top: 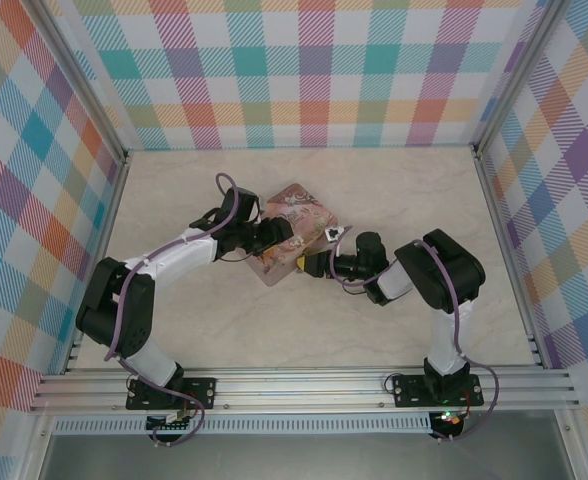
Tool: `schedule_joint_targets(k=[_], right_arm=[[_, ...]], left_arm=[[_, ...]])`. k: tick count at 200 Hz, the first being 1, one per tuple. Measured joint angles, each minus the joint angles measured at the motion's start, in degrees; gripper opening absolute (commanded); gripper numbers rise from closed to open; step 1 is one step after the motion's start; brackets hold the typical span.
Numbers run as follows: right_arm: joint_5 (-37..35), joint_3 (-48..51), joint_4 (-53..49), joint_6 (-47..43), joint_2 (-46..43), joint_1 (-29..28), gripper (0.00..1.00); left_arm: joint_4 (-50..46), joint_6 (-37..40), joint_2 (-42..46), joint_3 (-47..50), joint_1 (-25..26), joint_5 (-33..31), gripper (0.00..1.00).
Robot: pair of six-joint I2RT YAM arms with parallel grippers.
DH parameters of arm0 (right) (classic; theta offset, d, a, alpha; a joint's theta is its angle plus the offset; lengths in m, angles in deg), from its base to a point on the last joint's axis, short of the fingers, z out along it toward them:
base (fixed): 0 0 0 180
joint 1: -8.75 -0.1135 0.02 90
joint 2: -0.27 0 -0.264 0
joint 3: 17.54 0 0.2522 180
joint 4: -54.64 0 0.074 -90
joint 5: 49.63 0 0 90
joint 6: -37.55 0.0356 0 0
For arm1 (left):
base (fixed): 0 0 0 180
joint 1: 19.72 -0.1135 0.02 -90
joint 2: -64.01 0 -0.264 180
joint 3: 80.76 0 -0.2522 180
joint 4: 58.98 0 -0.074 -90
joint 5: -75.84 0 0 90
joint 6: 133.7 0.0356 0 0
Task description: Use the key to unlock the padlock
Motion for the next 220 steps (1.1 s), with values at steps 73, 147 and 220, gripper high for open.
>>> schedule_joint_targets(k=[73,147,220], right_arm=[[-0.6,1.6,1.5,0.2,0.0,0.4,0.38],[-1.1,1.7,0.2,0.3,0.2,0.5,0.16],[-1.4,1.7,-0.7,0.3,0.2,0.7,0.01]], left_arm=[[0.0,0.0,0.0,0.0,0.0,-0.2,0.60],[0.0,0.0,0.0,0.0,0.0,-1.4,0.60],[0.6,0.0,0.1,0.5,0.0,-1.5,0.60]])
